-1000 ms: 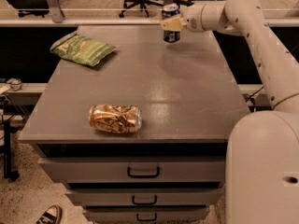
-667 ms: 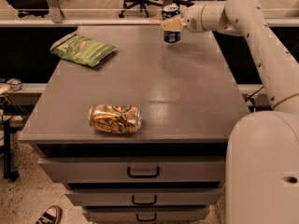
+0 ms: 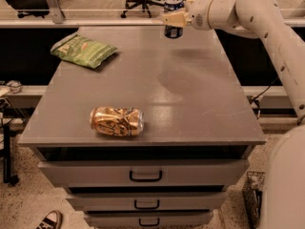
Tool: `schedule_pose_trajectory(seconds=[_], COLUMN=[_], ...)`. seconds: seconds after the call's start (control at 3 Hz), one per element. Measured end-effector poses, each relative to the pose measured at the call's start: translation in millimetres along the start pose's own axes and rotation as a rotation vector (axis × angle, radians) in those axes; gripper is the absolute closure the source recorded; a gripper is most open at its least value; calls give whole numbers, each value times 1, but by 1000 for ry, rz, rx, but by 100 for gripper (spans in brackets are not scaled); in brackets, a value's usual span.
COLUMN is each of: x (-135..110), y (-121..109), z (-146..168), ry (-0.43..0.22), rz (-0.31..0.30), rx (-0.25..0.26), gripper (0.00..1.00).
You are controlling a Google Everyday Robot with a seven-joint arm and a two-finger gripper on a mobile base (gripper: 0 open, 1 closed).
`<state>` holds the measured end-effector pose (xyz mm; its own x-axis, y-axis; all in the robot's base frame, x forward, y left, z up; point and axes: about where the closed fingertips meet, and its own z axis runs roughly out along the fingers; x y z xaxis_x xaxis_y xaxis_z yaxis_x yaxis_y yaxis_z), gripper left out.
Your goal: Move pepsi can near orange can
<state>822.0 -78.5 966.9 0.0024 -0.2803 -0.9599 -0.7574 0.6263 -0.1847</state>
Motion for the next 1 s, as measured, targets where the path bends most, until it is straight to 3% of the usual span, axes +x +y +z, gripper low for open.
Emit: schedule_pose_trajectory(seconds=[0.33, 0.67, 1.0], x=[-53, -63, -37], y=[55, 120, 177], z=[-26, -35, -30], ry=[-69, -48, -2], rz=[-53, -66, -25], rx=[-20, -64, -119], gripper=[100, 100, 100])
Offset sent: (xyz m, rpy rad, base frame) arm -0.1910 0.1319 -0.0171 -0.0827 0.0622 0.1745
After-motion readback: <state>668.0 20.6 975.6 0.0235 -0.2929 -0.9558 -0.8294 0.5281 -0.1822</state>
